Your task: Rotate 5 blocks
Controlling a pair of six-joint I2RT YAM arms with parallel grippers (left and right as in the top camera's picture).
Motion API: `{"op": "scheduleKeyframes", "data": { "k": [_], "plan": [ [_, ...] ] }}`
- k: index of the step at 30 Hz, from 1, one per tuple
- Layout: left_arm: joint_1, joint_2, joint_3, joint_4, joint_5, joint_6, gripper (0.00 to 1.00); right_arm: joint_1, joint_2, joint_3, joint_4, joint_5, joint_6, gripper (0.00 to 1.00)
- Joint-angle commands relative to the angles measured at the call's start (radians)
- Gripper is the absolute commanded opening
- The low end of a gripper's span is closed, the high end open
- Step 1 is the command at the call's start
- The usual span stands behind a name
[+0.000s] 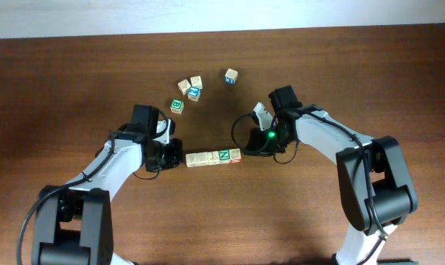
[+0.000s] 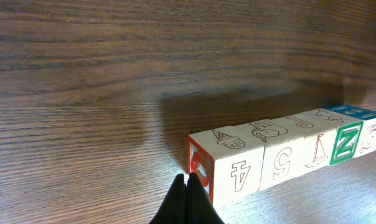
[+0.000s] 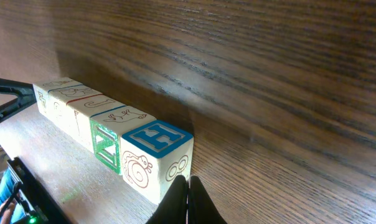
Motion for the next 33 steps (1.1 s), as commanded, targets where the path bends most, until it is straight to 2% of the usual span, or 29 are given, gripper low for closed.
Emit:
{"op": "scheduleKeyframes", "data": {
  "k": [1,6,14,28,33],
  "plan": [
    [-0.002,0.008,-0.008,0.006,0.037,0.015,0.00,0.006,0.005,-0.004,0.003,-0.011,0.000,0.04],
    [-0.002,0.008,-0.008,0.002,0.040,0.019,0.00,0.006,0.005,-0.004,0.003,-0.011,0.000,0.04],
    [-0.002,0.008,-0.008,-0.002,0.035,0.090,0.00,0.006,0.005,-0.004,0.003,-0.011,0.000,0.04],
    [-0.002,0.035,-0.008,0.024,0.038,0.055,0.00,0.006,0.005,-0.004,0.003,-0.010,0.000,0.04],
    [-0.002,0.035,-0.008,0.039,0.090,0.055,0.00,0.006,0.005,-0.004,0.003,-0.010,0.000,0.04]
  ]
}}
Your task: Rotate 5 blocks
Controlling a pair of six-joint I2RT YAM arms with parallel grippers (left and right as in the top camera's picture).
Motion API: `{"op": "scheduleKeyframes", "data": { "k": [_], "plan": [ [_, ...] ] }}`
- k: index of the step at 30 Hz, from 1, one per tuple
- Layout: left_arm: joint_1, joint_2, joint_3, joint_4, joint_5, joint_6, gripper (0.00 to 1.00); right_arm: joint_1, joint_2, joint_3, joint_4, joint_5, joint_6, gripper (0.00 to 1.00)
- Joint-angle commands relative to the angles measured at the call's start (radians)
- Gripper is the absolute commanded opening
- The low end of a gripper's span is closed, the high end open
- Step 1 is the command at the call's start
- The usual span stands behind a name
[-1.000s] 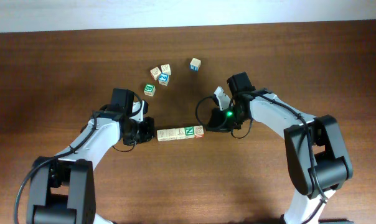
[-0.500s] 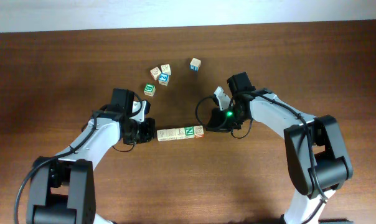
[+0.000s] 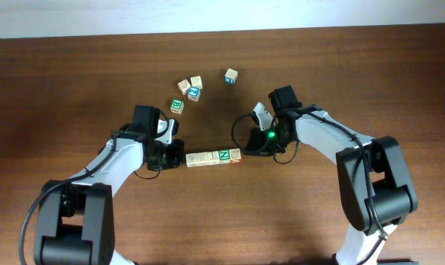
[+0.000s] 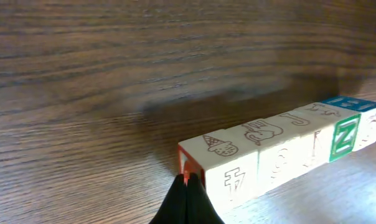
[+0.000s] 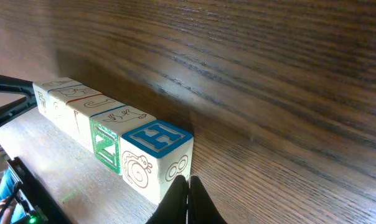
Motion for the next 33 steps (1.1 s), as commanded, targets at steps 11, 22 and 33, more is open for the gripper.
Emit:
{"op": "scheduleKeyframes", "data": {
  "k": [11,22,33],
  "plan": [
    [-0.002,0.006,-0.008,0.013,0.064,-0.009,0.00,0.008,0.015,-0.004,0.003,-0.013,0.009,0.04],
    [-0.002,0.006,-0.008,0.014,0.064,-0.009,0.00,0.026,0.017,-0.004,-0.016,0.056,0.132,0.04],
    [-0.002,0.006,-0.008,0.014,0.064,-0.009,0.00,0.026,0.030,-0.004,-0.014,0.014,0.101,0.04]
  ]
}}
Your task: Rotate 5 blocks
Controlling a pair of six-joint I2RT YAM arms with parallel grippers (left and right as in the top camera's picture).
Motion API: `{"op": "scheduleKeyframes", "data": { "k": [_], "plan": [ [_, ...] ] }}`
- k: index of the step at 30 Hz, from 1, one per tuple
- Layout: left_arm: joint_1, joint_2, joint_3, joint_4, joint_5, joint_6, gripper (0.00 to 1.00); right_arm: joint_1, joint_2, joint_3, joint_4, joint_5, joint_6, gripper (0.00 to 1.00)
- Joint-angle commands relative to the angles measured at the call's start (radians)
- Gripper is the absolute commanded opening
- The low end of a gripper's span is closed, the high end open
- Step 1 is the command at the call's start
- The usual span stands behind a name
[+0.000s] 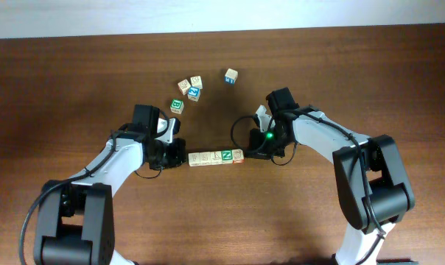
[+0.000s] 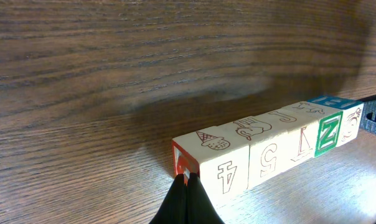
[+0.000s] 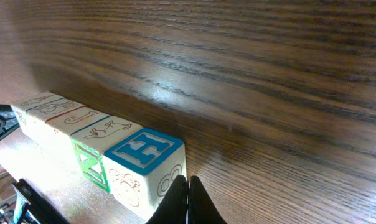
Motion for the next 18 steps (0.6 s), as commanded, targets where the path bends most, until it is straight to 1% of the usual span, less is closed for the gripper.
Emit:
{"op": "scheduleKeyframes", "data": {
  "k": [1,12,14,18],
  "plan": [
    [-0.003,0.006,-0.008,0.003,0.018,-0.009,0.00,0.011,0.016,-0.004,0.000,-0.032,-0.032,0.04],
    [-0.003,0.006,-0.008,0.006,0.018,-0.009,0.00,0.024,0.016,-0.004,0.000,-0.037,-0.040,0.04],
    [-0.003,0.006,-0.008,0.006,0.018,-0.009,0.00,0.024,0.016,-0.003,0.011,-0.100,-0.094,0.04],
    [-0.003,0.006,-0.008,0.006,0.018,-0.010,0.00,0.024,0.016,-0.003,0.014,-0.120,-0.111,0.04]
  ]
}}
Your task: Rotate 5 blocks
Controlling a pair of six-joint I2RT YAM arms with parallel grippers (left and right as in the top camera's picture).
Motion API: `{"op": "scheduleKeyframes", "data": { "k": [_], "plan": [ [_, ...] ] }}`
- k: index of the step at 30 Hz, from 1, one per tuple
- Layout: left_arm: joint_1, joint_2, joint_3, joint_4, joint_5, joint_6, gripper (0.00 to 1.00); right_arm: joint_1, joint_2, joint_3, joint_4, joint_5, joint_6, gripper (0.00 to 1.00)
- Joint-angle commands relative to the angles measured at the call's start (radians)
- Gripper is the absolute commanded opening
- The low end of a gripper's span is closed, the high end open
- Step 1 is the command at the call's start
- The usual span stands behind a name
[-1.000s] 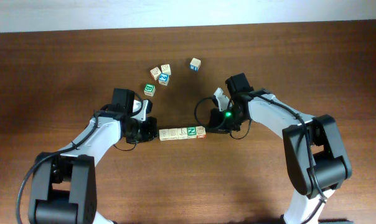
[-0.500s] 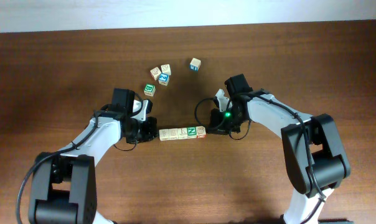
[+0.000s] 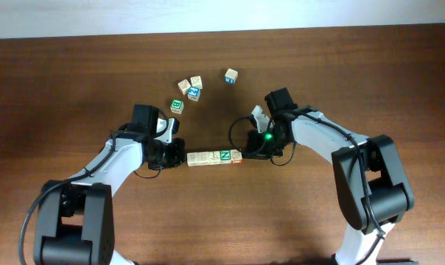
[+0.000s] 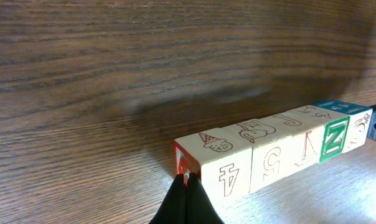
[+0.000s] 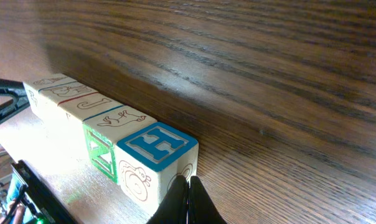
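Five wooden blocks lie end to end in a row (image 3: 214, 157) at mid table. It runs from the "4" block (image 4: 228, 168) through the green Z block (image 4: 333, 139) to the blue H block (image 5: 160, 146). My left gripper (image 4: 188, 182) is shut, its tips touching the red-framed end face of the "4" block. My right gripper (image 5: 188, 185) is shut too, tips against the outer end face of the H block. In the overhead view the left gripper (image 3: 183, 157) and right gripper (image 3: 244, 153) stand at the row's two ends.
Several loose blocks lie behind the row: one alone (image 3: 230, 75), a cluster of three (image 3: 192, 87) and a green one (image 3: 177, 106). Both arms reach in from the near side of the wooden table (image 3: 340, 66).
Both grippers remain shut at the row's ends. The row sits a touch further left in the overhead view, and the H block is nearer the middle of the right wrist view.
At the oldest moment the row lay slightly slanted, right end further back, with a shut gripper at each end. Through the later moments both grippers stayed shut at the ends, and the row now lies closer to level, slightly shifted.
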Motion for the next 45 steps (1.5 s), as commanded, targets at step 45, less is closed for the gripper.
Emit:
{"op": "scheduleKeyframes", "data": {
  "k": [45],
  "plan": [
    [-0.005,0.006,-0.008,0.006,0.033,-0.009,0.00,0.121,-0.110,0.050,0.003,-0.084,-0.076,0.05]
  ]
}}
